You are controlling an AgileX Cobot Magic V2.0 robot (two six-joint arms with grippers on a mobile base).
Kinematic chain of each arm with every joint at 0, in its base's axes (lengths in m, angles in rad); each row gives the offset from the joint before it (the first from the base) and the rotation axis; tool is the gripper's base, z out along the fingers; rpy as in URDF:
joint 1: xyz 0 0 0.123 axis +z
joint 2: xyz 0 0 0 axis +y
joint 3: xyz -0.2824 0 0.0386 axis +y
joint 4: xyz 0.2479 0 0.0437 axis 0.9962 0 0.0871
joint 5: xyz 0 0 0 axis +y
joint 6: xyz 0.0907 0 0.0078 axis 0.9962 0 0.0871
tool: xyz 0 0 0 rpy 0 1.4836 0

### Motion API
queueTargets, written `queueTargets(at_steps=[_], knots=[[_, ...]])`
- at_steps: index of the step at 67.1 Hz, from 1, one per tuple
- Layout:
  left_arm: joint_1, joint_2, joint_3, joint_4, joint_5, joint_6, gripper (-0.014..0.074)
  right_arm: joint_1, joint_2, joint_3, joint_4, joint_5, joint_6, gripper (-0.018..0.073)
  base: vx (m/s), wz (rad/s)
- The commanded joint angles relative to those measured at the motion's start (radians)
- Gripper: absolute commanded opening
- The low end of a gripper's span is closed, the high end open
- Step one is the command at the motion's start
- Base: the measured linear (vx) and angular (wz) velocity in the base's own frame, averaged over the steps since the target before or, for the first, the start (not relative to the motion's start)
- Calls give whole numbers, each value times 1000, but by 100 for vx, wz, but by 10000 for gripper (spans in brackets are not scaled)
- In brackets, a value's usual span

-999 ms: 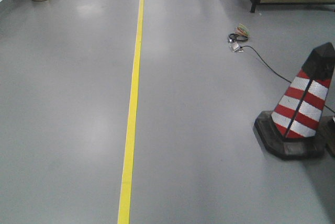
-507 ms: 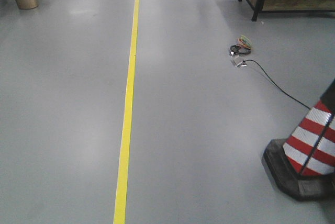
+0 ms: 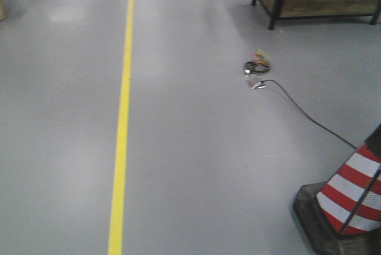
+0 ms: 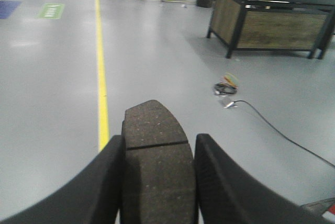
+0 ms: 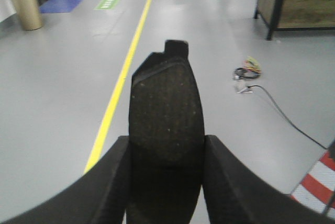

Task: Move and align brake pads A on conveyor
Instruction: 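Drive forward along the yellow floor line past the cones, then turn and approach the black conveyor belt holding both pads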

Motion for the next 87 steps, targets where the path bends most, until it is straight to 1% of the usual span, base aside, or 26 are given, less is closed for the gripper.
queueTargets(at_steps=[1,14,37,87], knots=[[0,4,-30,-9,-94,-9,-6,-1,12,-28,-16,-98,-4,-4,38,-46],[0,4,-30,-9,-94,-9,-6,-1,12,-28,-16,-98,-4,-4,34,-66],[0,4,-30,-9,-94,-9,-6,-1,12,-28,-16,-98,-4,-4,24,-95],[0,4,-30,-9,-94,-9,-6,-1,12,-28,-16,-98,-4,-4,17,-86]])
